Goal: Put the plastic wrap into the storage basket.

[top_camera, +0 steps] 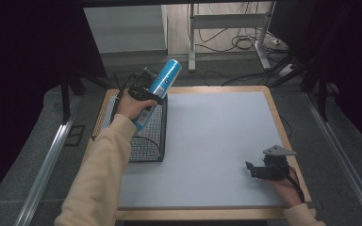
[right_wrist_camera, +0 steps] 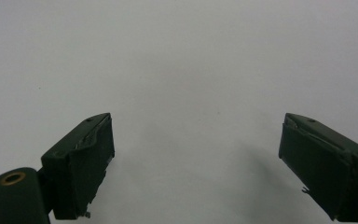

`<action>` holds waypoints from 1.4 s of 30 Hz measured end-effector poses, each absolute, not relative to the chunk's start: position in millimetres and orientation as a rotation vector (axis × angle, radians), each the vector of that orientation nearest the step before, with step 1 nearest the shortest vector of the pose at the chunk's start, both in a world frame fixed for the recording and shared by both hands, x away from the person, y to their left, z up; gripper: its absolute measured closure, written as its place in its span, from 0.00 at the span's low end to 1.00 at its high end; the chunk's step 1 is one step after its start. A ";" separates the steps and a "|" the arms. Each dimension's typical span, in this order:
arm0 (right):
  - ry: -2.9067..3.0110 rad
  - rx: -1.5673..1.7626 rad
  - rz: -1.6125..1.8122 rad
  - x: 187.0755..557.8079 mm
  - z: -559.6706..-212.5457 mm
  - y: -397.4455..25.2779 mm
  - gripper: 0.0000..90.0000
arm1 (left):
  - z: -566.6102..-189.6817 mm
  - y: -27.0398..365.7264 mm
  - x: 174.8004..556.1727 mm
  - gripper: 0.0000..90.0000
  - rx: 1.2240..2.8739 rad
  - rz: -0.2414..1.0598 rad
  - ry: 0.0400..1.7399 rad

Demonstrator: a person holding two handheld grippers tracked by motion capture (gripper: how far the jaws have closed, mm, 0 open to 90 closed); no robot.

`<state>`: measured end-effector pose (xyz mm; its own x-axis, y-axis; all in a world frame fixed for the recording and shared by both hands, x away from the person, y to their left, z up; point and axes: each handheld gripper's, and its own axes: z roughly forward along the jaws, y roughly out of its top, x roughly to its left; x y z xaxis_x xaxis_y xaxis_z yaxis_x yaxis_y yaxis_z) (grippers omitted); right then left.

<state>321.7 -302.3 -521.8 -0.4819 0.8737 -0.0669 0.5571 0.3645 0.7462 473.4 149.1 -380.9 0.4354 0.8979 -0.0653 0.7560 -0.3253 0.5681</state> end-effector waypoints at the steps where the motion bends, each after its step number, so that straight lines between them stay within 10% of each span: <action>1: 2.174 1.241 0.924 321.9 -522.1 -302.2 0.11 | -384.4 150.1 475.7 0.35 2.177 0.354 1.398; 42: 2.173 1.243 0.918 321.6 -522.1 -303.9 0.11 | -424.1 158.4 498.3 0.35 2.280 0.330 1.496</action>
<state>321.6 -303.9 -522.1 -0.4786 0.8753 -0.0694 0.5603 0.3654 0.7434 498.3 158.4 -424.1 0.4021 0.9154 -0.0178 0.8230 -0.3529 0.4452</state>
